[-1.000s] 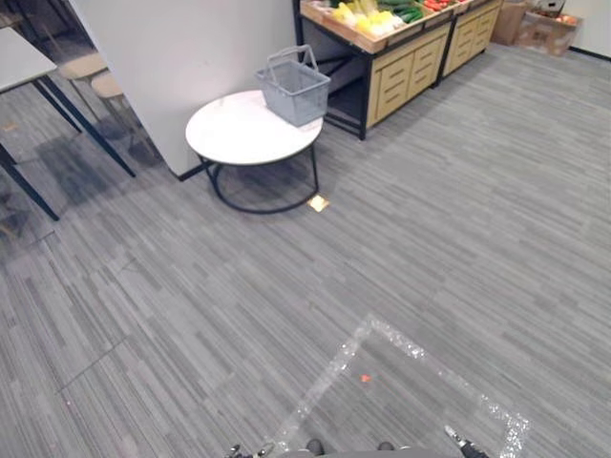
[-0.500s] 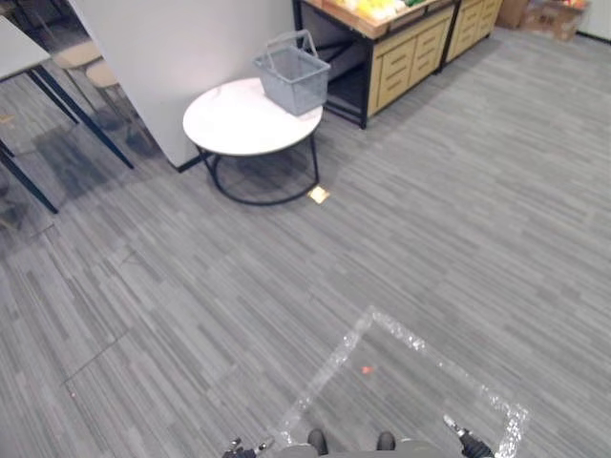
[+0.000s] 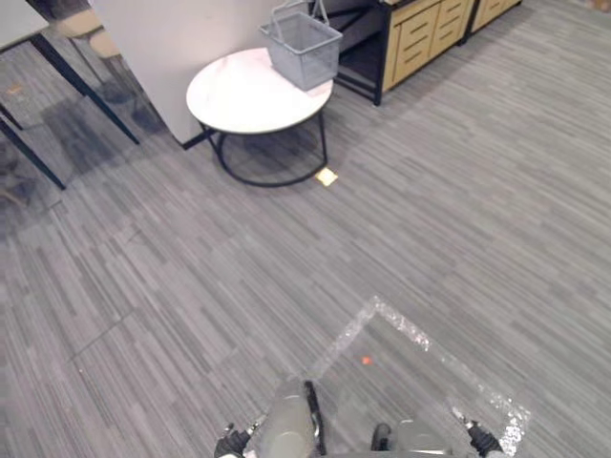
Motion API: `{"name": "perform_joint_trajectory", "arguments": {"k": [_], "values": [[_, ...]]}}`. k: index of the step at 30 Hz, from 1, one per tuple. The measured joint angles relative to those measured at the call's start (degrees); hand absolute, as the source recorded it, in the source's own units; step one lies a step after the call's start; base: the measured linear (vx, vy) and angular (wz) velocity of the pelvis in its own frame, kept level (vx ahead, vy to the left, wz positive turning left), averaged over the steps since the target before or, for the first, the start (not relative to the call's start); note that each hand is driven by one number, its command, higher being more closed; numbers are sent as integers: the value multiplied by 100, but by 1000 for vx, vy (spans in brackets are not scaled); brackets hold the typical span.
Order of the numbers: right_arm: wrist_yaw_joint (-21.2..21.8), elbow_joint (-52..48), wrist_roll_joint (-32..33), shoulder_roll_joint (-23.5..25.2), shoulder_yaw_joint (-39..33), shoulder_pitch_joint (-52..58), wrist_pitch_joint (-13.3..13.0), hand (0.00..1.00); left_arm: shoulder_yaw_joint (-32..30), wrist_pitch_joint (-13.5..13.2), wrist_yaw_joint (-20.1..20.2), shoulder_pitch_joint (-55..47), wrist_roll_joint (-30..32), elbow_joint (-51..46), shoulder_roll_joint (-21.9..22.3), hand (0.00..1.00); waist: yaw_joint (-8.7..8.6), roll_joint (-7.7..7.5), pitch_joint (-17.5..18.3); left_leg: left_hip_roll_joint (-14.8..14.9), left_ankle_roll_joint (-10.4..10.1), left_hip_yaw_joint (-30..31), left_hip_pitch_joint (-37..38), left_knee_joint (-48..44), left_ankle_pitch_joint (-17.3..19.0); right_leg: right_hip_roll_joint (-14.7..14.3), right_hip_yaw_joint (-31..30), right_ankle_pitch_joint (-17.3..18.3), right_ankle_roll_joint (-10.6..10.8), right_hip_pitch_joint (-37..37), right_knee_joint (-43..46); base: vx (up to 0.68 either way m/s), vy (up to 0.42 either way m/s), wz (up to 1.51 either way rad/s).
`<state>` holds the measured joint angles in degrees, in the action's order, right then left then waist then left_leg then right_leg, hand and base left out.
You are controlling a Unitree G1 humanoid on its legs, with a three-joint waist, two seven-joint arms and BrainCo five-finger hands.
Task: Pick vegetable in the basket
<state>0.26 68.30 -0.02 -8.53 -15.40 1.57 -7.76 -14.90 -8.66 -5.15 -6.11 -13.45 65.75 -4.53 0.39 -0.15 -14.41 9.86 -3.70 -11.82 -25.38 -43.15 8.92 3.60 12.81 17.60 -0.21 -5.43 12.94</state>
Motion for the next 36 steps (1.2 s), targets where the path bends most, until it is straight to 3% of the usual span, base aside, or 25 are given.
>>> {"name": "perform_joint_trajectory", "arguments": {"k": [2, 4, 6, 7, 8, 9, 10, 11, 12, 13, 14, 16, 17, 18, 20, 22, 24, 26, 28, 29, 30, 31, 32, 34, 36], "values": [[-3, -29, 0, 12, 49, -256, -5, 0, 12, -8, 6, 5, 8, 0, 31, 0, 147, 26, 10, -144, -45, 16, -44, 2080, -480, 114, -133, 40, 165, -186, -316, 413, 175, -29], [0, -48, -2, 12, 143, -348, -38, 0, -4, -8, -12, -55, 20, 8, 79, 0, 188, 107, 44, -127, -98, 161, -25, 3440, -929, 127, -229, 102, 391, -437, -549, 497, 280, -34], [-4, -38, -7, 59, 223, -387, -47, 0, -29, 5, -23, -111, 28, 39, 58, 0, 294, 95, 62, -135, -88, 116, -37, 3539, -1381, 311, -354, 240, 539, -802, -753, 583, 357, -41], [8, 32, -7, 107, 222, -389, -50, 0, 1, 3, -29, -122, 82, 43, 25, 0, 357, -58, 129, -315, 107, 39, -19, 3300, -1656, 510, -521, 183, 442, -835, -666, 623, 338, -18], [14, 35, -13, 151, 220, -389, -51, 0, 6, -19, -20, -85, 114, 26, -36, 0, 345, -190, 203, -502, 297, -30, -48, 3119, -1499, 746, -724, -39, 316, -627, -284, 631, 328, -7], [14, 35, -15, 166, 216, -389, -52, 0, 1, -21, -19, -70, 123, 27, -59, 0, 330, -230, 228, -578, 403, -63, -32, 3004, -1415, 837, -837, -200, 360, -515, -15, 633, 327, 11], [17, 61, -20, 171, 155, -369, -50, 0, 0, -13, -21, -66, 127, 38, -102, 0, 295, -297, 262, -708, 597, -170, 74, 2826, -1153, 951, -1099, -573, 483, -330, 606, 532, 257, 11], [16, 96, -29, 172, 73, -366, -47, 0, 1, -11, -20, -66, 129, 36, -162, 0, 282, -311, 264, -770, 634, -188, 196, 2777, -1018, 1006, -1183, -822, 538, -231, 985, 672, 300, 7], [14, 171, -76, 174, -30, -352, -43, 0, 33, -1, -20, -69, 130, 37, -179, 0, 273, -312, 268, -860, 686, -217, 545, 2779, -756, 1090, -1239, -1593, 636, 19, 1763, 771, 328, -3], [18, 187, -160, 195, -19, -289, -43, 0, 161, -3, -16, -77, 132, 28, -197, 0, 252, -301, 278, -899, 734, -221, 986, 2906, -522, 1154, -1249, -2624, 790, 268, 2564, 738, 311, -4], [31, 182, -190, 223, 3, -248, -48, 0, 223, -4, -9, -77, 132, 21, -199, 0, 238, -313, 286, -933, 741, -208, 1187, 2971, -426, 1188, -1231, -2736, 926, 443, 3049, 671, 264, 3], [108, 169, -225, 268, 13, -195, -56, 0, 467, -8, 43, -77, 133, -27, -283, 0, 123, -324, 293, -1068, 749, -146, 2090, 3445, -247, 1277, -939, -2237, 775, 1192, 4679, 516, 161, 7], [131, 154, -227, 250, 17, -161, -57, 0, 521, -9, 53, -73, 136, -31, -294, 0, 114, -305, 283, -1089, 746, -141, 2347, 3604, -222, 1273, -830, -2032, 718, 1317, 4849, 487, 98, 1], [148, 109, -225, 232, 15, -83, -58, 0, 562, -11, 56, -55, 142, -31, -289, 0, 93, -228, 255, -1102, 753, -120, 2794, 3841, -155, 1272, -476, -1568, 538, 1534, 4921, 365, 39, 3], [156, 55, -223, 231, 10, 3, -53, 0, 542, -8, 54, 22, 141, -31, -261, 0, -24, -205, 253, -1049, 697, -1, 3310, 4002, 35, 1233, 241, -883, 341, 1900, 4507, 482, -40, 19], [162, -1, -216, 228, 9, 43, -61, 0, 529, -12, 55, 53, 140, -32, -233, 0, -119, -125, 246, -881, 616, 22, 3565, 4008, 211, 1042, 554, -685, 264, 2258, 3606, 410, -119, 22], [157, -43, -216, 239, 6, 84, -100, 0, 482, -11, 50, 141, 136, -15, -195, 0, -206, -73, 247, -708, 496, 75, 3689, 4024, 321, 829, 537, -794, 353, 2535, 2220, 408, -189, 35], [149, -52, -214, 254, -53, 200, -99, 0, 358, -30, 37, 345, 138, -24, -87, 0, -191, -41, 240, -480, 171, 176, 3939, 4127, 556, 768, 274, -1405, 528, 2734, 304, 490, -287, 44], [151, -72, -214, 294, -212, 251, -98, 0, 148, -68, 6, 350, 140, -11, 39, 0, -193, -41, 241, -295, -34, 182, 4253, 4202, 829, 912, 207, -1759, 653, 2754, -598, 622, -407, 20], [161, -122, -216, 286, -224, 333, -93, 0, -20, -67, -17, 343, 141, 15, 145, 0, -189, -3, 252, -132, 9, 158, 4505, 4264, 1044, 967, 295, -2241, 700, 2838, -380, 615, -398, 5], [162, -152, -228, 281, -220, 337, -88, 0, -110, -70, -20, 311, 141, 53, 191, 0, -178, 24, 303, -69, 15, 154, 4597, 4258, 1065, 890, 312, -2356, 705, 2937, -27, 633, -414, -2], [168, -185, -232, 264, -223, 334, -104, 0, -124, -71, 8, 372, 145, 158, 280, 0, -175, 67, 323, 64, 18, 163, 4564, 4079, 839, 873, 266, -2295, 611, 3220, 681, 610, -457, -1], [193, -213, -236, 256, -222, 329, -118, 0, -121, -72, 21, 387, 190, 193, 338, 0, -199, 169, 319, 267, -4, 271, 4541, 3791, 570, 747, 341, -1932, 138, 3231, 1079, 581, -488, -2], [221, -173, -244, 189, -192, 358, -94, 0, -124, -71, 23, 353, 246, 210, 397, 0, -182, 324, 423, 589, -143, 660, 4216, 2929, 142, 486, 498, -1468, 20, 3076, 1271, 625, -531, -4], [219, -59, -285, 82, -50, 318, -35, 0, -127, -66, 48, 343, 231, 201, 409, 0, -194, 406, 448, 814, -418, 1187, 3555, 1558, -760, 298, 702, -1176, -78, 2675, 1203, 570, -399, 13]]}}
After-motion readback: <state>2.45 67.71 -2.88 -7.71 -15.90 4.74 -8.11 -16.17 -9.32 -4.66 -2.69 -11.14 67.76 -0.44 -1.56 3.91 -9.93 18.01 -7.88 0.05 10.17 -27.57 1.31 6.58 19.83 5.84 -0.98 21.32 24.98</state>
